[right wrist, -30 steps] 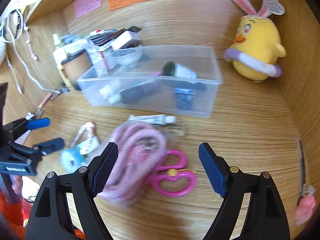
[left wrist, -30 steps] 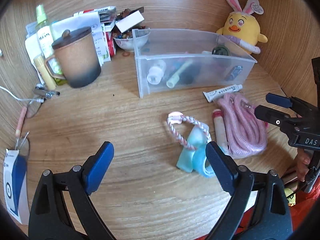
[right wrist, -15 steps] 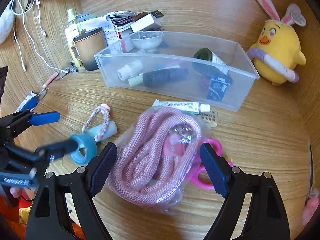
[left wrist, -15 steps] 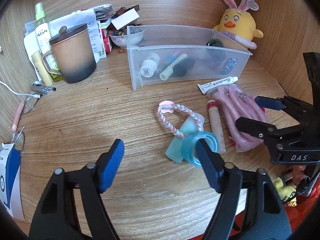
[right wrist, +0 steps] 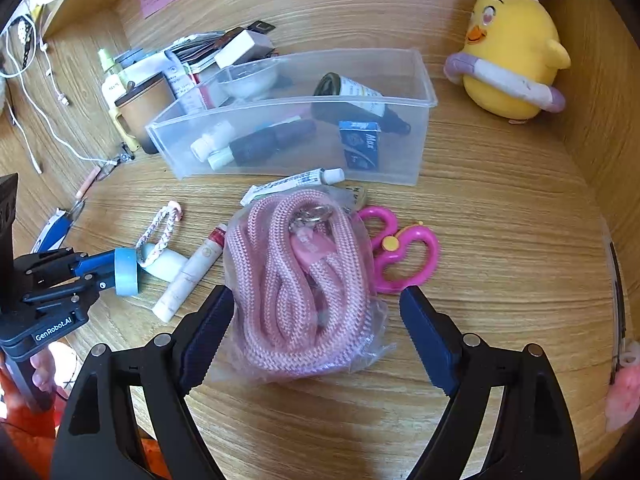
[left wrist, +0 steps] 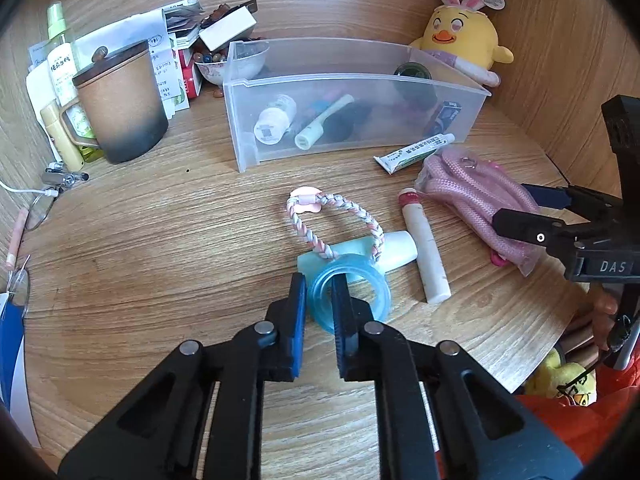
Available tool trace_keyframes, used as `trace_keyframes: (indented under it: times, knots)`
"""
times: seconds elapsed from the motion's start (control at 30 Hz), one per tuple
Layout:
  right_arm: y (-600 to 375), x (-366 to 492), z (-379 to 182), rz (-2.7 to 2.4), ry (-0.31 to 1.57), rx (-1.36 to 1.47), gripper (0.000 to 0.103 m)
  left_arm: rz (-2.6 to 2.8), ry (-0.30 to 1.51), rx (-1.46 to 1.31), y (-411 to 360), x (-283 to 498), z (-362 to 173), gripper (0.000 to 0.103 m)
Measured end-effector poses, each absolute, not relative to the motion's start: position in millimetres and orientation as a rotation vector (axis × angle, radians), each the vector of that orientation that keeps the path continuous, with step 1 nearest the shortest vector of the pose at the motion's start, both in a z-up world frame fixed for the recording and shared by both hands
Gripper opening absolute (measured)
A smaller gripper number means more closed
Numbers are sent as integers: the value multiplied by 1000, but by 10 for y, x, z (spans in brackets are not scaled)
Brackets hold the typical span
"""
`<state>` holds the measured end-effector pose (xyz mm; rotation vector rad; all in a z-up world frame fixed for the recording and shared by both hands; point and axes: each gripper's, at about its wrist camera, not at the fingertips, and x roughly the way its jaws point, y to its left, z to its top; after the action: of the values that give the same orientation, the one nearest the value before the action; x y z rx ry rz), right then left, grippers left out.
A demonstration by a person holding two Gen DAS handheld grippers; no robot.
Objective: Organize objects
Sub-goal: 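Grasp the blue tape roll with the left tool while the right tool grasps the pink rope bag, then carry both items over the clear box and open both tools to drop them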
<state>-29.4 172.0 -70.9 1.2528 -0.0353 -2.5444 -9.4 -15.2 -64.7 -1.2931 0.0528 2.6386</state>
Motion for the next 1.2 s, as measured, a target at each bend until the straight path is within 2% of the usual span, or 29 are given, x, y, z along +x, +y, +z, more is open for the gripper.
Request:
trace_keyframes:
  times: [0.3, 0.33, 0.37, 0.43, 0.63, 0.83, 1.2]
  knots:
    - [1546, -356, -775, -2568, 38, 1243, 83, 2672, -24, -1250, -263, -94, -523, 8]
    - [1552, -352, -775, -2576, 35, 1238, 80, 2677, -33, -1239, -270, -103, -504, 8]
    - [1562, -342, -771, -2588, 38, 1229, 71, 2679, -43, -1231, -275, -117, -487, 8]
    - [1573, -323, -757, -2584, 44, 1215, 64, 2682, -61, -1206, -277, -136, -442, 8]
    - [1624, -275, -729, -2584, 14, 1186, 54, 2715, -83, -1130, -278, -206, -275, 8]
    - [1662, -198, -617, -2595, -17, 1128, 50, 2745, -85, -1064, -296, -264, -89, 8]
    - [1686, -146, -282, -2599, -62, 990, 50, 2795, -73, -957, -271, -367, 177, 8]
